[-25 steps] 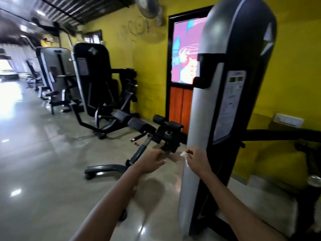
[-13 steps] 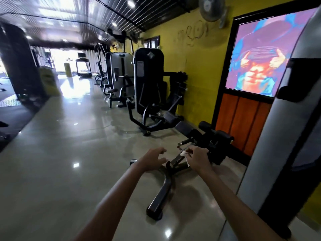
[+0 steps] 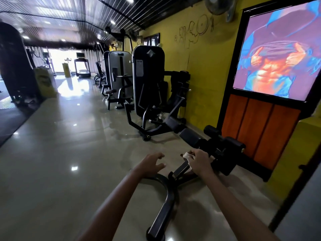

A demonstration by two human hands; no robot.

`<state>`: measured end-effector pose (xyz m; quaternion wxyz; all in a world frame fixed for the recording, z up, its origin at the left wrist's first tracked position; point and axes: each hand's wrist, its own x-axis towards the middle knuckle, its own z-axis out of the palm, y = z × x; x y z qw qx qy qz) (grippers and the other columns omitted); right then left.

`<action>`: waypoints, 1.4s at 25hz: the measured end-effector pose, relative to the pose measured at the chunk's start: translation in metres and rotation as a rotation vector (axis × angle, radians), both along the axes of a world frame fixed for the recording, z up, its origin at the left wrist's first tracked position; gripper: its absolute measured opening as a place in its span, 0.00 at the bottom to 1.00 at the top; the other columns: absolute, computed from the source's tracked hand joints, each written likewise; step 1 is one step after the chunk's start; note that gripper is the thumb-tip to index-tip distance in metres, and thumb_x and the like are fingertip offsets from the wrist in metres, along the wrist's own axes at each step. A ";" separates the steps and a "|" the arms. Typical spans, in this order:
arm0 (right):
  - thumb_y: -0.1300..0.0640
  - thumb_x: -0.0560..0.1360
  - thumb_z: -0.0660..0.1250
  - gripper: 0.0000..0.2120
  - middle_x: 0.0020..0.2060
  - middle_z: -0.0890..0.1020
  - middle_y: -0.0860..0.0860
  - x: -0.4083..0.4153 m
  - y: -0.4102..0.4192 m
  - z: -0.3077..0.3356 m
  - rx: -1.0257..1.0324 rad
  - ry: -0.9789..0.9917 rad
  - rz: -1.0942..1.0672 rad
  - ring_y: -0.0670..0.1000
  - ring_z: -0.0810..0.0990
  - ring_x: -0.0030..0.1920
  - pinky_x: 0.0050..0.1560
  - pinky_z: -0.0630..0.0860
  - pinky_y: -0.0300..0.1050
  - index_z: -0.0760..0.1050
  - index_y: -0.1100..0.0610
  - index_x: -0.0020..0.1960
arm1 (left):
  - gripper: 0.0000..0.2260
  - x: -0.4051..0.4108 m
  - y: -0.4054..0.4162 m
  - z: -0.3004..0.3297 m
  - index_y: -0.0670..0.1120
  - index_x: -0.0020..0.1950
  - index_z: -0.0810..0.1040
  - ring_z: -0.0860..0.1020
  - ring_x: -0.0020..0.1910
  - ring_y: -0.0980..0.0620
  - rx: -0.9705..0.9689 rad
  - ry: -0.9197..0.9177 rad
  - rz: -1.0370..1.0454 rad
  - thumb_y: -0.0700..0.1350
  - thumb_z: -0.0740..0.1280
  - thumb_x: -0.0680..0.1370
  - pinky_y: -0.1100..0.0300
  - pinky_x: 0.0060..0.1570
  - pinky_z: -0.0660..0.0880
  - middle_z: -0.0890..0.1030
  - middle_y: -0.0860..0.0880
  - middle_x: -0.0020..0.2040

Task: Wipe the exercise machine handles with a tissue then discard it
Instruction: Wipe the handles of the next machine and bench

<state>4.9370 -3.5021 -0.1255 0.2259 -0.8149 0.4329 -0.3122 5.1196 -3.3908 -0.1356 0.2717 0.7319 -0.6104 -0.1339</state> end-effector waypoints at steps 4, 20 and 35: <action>0.60 0.74 0.65 0.06 0.41 0.81 0.55 0.038 -0.094 0.001 0.030 -0.013 -0.037 0.54 0.79 0.42 0.42 0.72 0.40 0.80 0.61 0.46 | 0.20 0.038 -0.093 0.006 0.43 0.68 0.72 0.73 0.64 0.50 0.013 -0.003 -0.029 0.48 0.67 0.77 0.60 0.61 0.67 0.76 0.45 0.64; 0.63 0.72 0.65 0.12 0.29 0.76 0.49 0.143 -0.338 -0.113 0.238 -0.021 -0.557 0.50 0.76 0.33 0.35 0.71 0.39 0.72 0.51 0.32 | 0.18 0.186 -0.437 -0.076 0.41 0.66 0.71 0.72 0.63 0.48 0.143 -0.009 -0.516 0.43 0.66 0.78 0.69 0.54 0.62 0.73 0.43 0.64; 0.68 0.73 0.61 0.09 0.39 0.83 0.59 0.174 -0.419 -0.209 0.317 -0.023 -0.886 0.58 0.80 0.42 0.44 0.77 0.50 0.80 0.63 0.43 | 0.24 0.185 -0.574 -0.178 0.41 0.72 0.65 0.62 0.72 0.44 -0.029 -0.186 -0.863 0.46 0.64 0.79 0.51 0.72 0.61 0.64 0.42 0.73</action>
